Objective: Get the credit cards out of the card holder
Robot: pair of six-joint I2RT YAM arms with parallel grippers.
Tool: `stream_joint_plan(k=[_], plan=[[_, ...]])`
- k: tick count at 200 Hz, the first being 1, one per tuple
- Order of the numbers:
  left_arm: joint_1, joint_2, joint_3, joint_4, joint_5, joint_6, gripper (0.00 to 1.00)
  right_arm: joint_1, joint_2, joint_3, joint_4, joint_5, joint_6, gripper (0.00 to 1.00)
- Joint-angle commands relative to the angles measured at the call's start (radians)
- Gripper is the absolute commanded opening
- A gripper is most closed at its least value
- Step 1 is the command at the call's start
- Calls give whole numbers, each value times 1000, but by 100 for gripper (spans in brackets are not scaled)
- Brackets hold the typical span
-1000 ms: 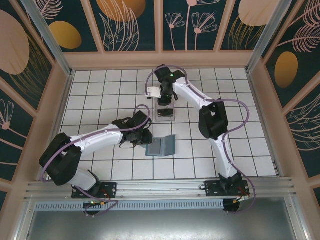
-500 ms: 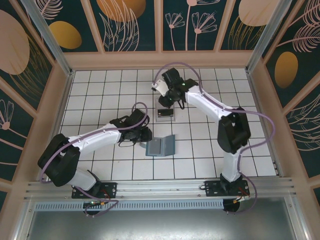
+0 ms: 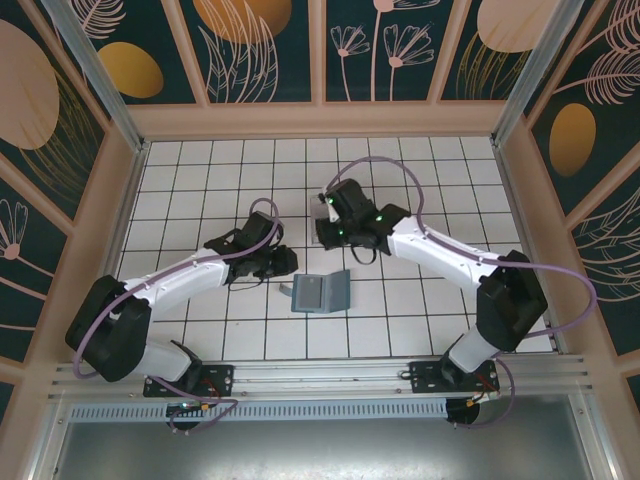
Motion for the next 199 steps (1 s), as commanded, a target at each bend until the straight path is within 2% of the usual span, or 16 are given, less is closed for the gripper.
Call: stream_joint_plan(k=[1, 50, 69, 135, 163, 199], plan=[[12, -3, -18, 40, 42, 4, 27, 53, -36, -48, 36, -30, 162, 15], [76, -29, -78, 60, 93, 5, 27, 117, -40, -136, 100, -107, 343, 16], [115, -42, -99, 55, 103, 17, 27, 135, -15, -153, 108, -116, 379, 26], [234, -94, -138, 23, 126, 67, 27, 169, 133, -111, 147, -184, 406, 35], [235, -114, -114, -40, 39, 98, 27, 182, 197, -69, 147, -199, 401, 36], [235, -118, -108, -52, 35, 105, 27, 193, 254, -26, 135, -198, 390, 37]])
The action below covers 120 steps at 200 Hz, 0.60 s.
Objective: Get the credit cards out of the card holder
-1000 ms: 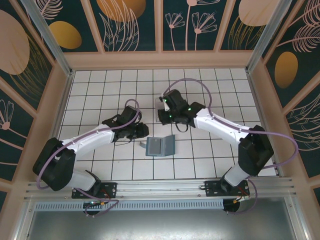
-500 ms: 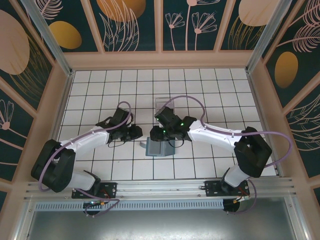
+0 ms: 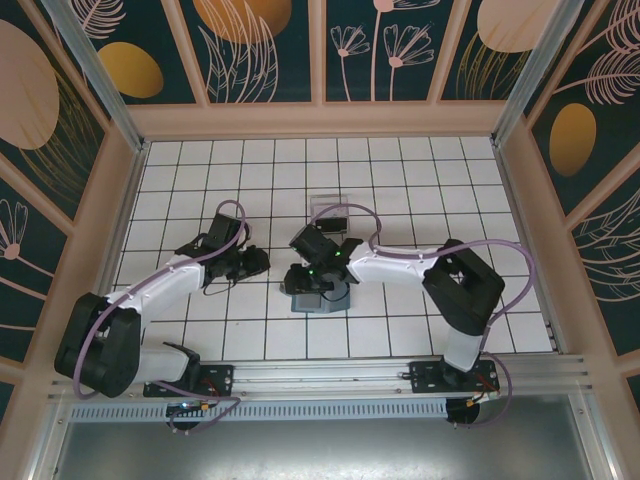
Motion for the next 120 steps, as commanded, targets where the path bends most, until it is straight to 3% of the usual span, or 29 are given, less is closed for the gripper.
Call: stream_joint_plan(k=[1, 120], plan=[[3, -15, 17, -38, -22, 31, 27, 12, 30, 50, -2, -5, 5, 37], [3, -17, 23, -35, -3, 31, 27, 45, 71, 77, -89, 67, 8, 37]])
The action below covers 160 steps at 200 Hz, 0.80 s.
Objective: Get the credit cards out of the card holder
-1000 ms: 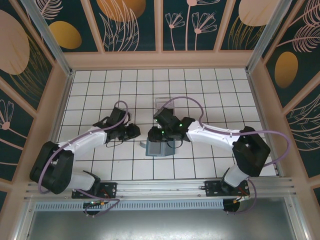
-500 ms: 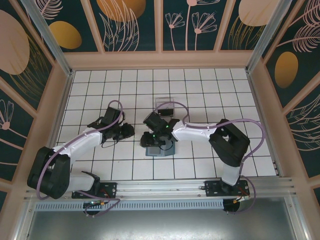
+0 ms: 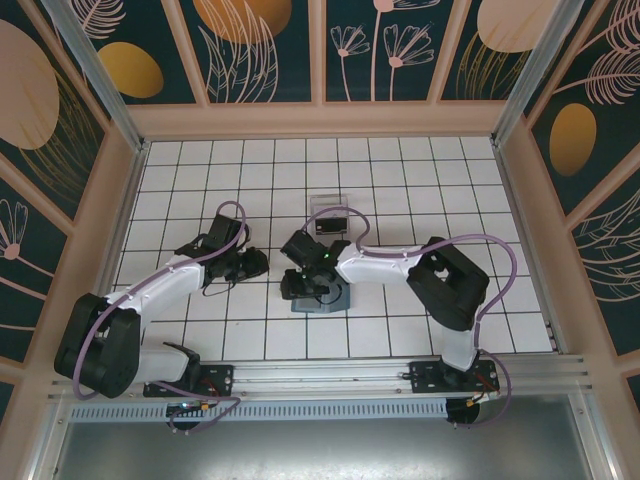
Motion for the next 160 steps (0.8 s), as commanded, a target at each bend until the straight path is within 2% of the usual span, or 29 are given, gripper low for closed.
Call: stream_joint_plan(k=[1, 93, 160], plan=[[3, -16, 23, -14, 3, 13, 27, 13, -2, 29, -39, 37, 8, 37], [3, -16, 27, -15, 5, 9, 27, 22, -60, 13, -27, 72, 14, 37], [3, 1, 35, -9, 10, 11, 27, 20, -30, -15, -34, 78, 21, 37]])
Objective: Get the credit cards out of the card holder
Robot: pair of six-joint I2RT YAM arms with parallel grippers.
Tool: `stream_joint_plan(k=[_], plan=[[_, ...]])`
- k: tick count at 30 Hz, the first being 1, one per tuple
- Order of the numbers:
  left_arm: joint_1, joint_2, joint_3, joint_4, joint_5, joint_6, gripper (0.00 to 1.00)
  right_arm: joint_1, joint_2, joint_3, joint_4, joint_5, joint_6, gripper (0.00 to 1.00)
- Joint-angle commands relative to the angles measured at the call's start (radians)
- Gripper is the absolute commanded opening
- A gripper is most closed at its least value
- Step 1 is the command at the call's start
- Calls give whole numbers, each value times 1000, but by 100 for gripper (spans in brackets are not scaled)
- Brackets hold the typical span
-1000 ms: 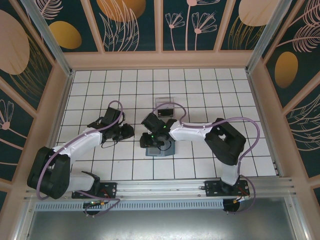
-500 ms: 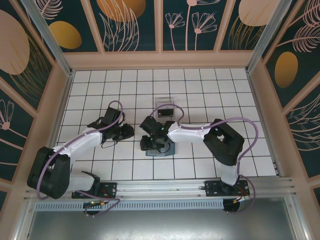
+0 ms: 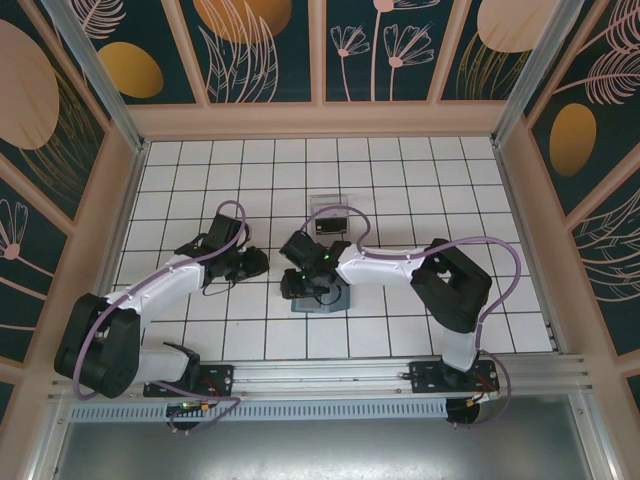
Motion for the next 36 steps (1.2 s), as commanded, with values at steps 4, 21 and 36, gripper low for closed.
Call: stream_joint_plan(k=[4, 21, 36], plan=[[3, 4, 33, -9, 8, 11, 27, 9, -2, -13, -51, 41, 23, 37], [3, 10, 33, 0, 14, 8, 27, 16, -14, -3, -182, 135, 45, 40], [3, 15, 43, 0, 25, 14, 27, 72, 71, 153, -400, 330, 42, 52]])
